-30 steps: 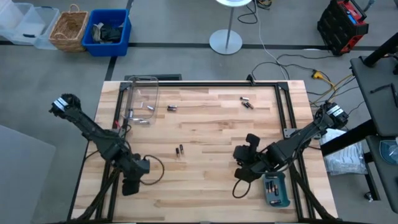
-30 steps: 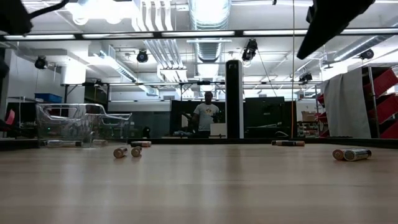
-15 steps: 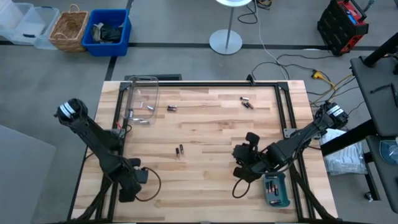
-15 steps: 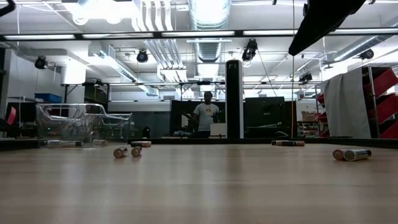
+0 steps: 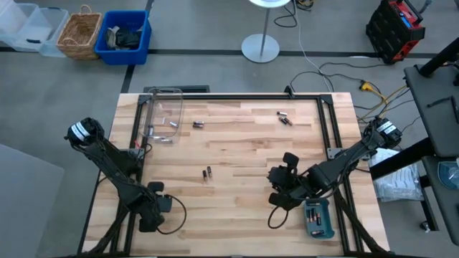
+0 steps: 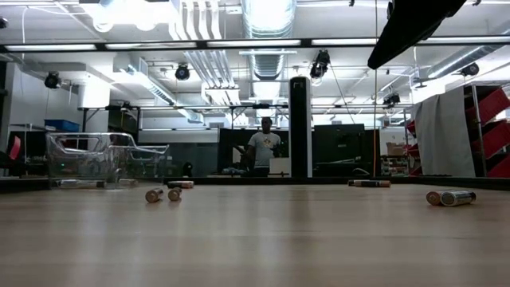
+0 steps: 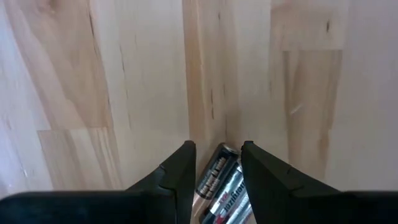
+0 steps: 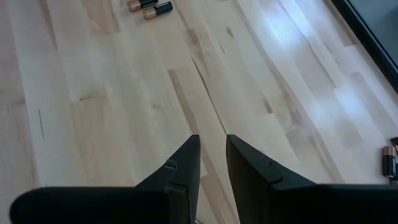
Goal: Sort batteries
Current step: Put the copper and black battery into the blue bin
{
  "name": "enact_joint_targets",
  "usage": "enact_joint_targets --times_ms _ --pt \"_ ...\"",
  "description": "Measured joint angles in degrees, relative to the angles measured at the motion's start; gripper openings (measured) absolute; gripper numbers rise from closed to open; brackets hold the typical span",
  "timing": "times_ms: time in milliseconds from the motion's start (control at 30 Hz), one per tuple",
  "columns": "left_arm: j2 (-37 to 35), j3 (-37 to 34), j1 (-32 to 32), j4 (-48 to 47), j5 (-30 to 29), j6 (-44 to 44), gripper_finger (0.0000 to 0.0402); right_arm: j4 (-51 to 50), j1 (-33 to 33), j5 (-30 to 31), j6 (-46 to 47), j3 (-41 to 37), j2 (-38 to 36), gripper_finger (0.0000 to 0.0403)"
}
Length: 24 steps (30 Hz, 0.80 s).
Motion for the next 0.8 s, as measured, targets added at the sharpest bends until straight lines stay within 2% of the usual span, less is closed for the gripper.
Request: enact_joint_targets --times_ms 433,800 --pt "0.3 0.0 0.0 -0.4 0.0 0.5 0.0109 0.0 0.0 0.0 0.0 0.0 0.0 0.0096" --pt "0.2 -0.5 0.0 -2.1 -2.0 0.5 0.0109 0.0 0.0 0.0 0.0 0.0 0.0 0.0074"
